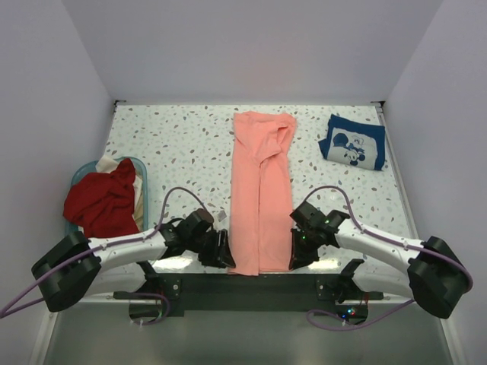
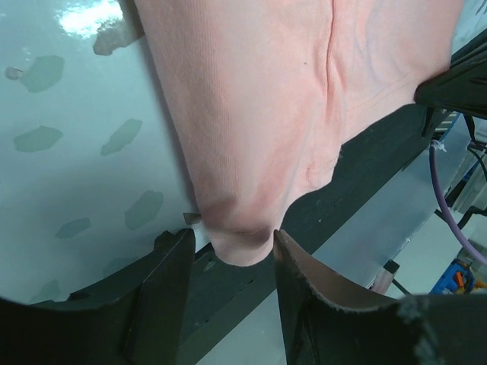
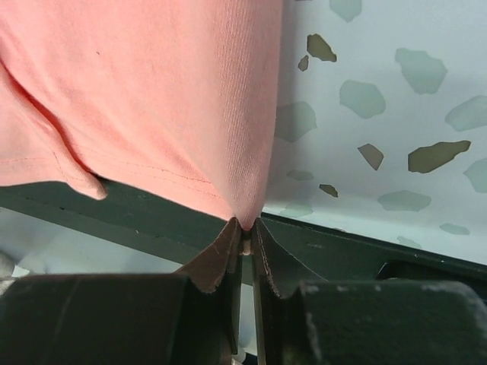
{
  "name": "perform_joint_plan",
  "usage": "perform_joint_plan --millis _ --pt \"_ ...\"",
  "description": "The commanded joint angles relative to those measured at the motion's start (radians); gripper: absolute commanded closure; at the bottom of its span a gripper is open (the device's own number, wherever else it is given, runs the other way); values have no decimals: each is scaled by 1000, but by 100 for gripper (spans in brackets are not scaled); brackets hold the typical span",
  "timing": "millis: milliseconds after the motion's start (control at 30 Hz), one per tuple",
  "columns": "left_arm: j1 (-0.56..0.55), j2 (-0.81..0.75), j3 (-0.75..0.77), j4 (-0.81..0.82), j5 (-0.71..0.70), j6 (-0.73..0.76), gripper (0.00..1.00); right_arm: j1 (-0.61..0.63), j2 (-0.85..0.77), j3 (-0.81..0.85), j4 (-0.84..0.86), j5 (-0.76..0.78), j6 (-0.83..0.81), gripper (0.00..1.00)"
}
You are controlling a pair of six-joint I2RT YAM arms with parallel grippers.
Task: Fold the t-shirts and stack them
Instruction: Fold the tshirt
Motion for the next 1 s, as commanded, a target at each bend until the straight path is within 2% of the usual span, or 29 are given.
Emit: perform_joint_plan --millis 0,100,233,300,533,667,800,967 --pt "-26 64 -23 -78 -95 5 50 4 -25 -11 -17 27 14 89" --pt "-38 74 -13 -95 -117 4 51 4 -26 -19 -8 24 22 90" --pt "-43 97 -13 -84 -111 5 59 4 -19 -11 -2 24 22 91" --pt "-47 110 -13 -84 -112 7 67 4 -11 -9 1 26 22 91" --pt "-55 121 -9 -70 -119 13 84 4 10 -3 15 10 13 97" --pt "-60 138 5 -41 -114 16 98 4 14 11 6 3 11 100" --pt "-63 144 26 -27 -111 13 100 4 -2 29 -45 7 11 100" --pt "-61 86 108 -111 -172 13 100 4 -80 73 -132 33 37 100"
